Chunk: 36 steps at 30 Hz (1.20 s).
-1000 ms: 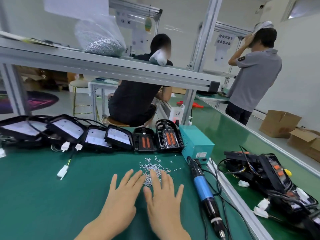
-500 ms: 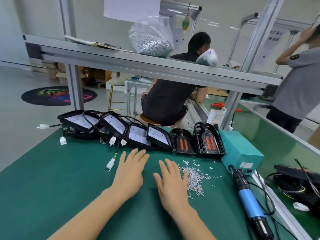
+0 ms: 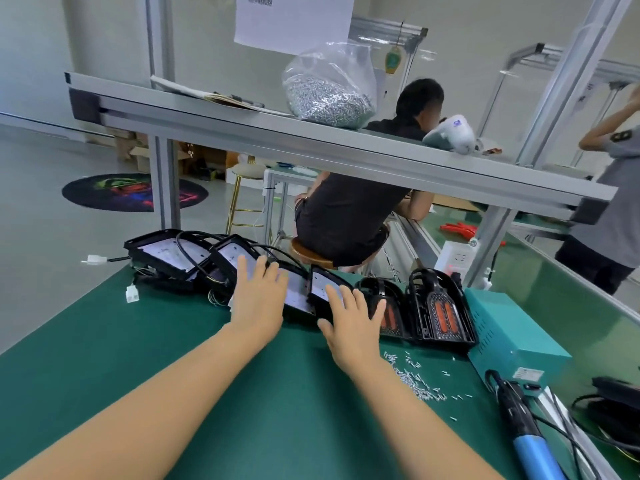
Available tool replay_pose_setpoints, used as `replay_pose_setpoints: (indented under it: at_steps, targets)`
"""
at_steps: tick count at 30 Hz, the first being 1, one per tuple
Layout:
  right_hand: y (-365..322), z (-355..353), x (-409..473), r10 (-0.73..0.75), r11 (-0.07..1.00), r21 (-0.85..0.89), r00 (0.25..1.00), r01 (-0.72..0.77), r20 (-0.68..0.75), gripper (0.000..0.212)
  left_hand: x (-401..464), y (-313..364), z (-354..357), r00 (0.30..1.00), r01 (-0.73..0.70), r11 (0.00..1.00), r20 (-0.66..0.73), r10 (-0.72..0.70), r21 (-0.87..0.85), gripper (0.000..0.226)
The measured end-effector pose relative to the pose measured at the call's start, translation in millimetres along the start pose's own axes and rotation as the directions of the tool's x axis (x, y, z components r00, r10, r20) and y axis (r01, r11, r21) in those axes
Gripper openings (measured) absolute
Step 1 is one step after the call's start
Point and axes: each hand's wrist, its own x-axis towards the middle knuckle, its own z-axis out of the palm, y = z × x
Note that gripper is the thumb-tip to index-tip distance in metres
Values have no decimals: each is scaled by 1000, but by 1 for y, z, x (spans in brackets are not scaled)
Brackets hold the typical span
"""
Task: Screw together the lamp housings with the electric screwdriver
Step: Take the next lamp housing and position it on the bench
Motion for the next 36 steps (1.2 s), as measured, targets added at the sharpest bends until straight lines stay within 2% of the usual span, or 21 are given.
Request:
replay_pose_setpoints:
  at_steps: [3, 6, 10, 14, 16, 18, 21, 24, 29, 36]
  targets:
    - [-5, 1, 13, -25, 1000, -3, 999, 25, 24, 54, 7, -31, 4, 998, 39, 998, 53, -42, 59, 65]
    - [-5, 3, 22, -13, 1000, 1, 1000, 13, 23, 52, 10, -48, 9, 994, 15, 997, 103, -23, 72, 65]
    - [-1, 7, 31, 25, 1000, 7, 999, -25, 44, 45, 4, -47, 13, 996, -63, 997, 66, 60, 43, 59]
    - [1, 12, 33, 86, 996, -1, 996, -86, 29, 30, -8, -29, 21, 974, -213, 977, 81, 212, -3, 70]
    - [0, 13, 32, 100, 995, -26, 995, -99, 12, 21, -10, -18, 25, 964, -243, 970, 105, 244, -24, 70]
    - [0, 13, 31, 96, 994, -42, 995, -97, -13, 9, -11, -11, 28, 966, -229, 972, 116, 233, -43, 68]
    - [4, 12, 30, 90, 996, -11, 995, -91, -41, 12, -9, -6, 28, 969, -218, 976, 118, 218, -17, 67]
    - [8, 7, 29, 95, 995, 46, 993, -92, -74, 5, -7, -7, 27, 974, -208, 978, 89, 208, -11, 61]
    - [15, -14, 25, 119, 987, 133, 975, -95, -186, 18, -7, -7, 23, 978, -205, 979, 29, 206, -18, 38]
    - [23, -68, 17, 115, 965, 263, 919, -14, -376, 14, -8, -3, 16, 980, -198, 980, -3, 198, -8, 38]
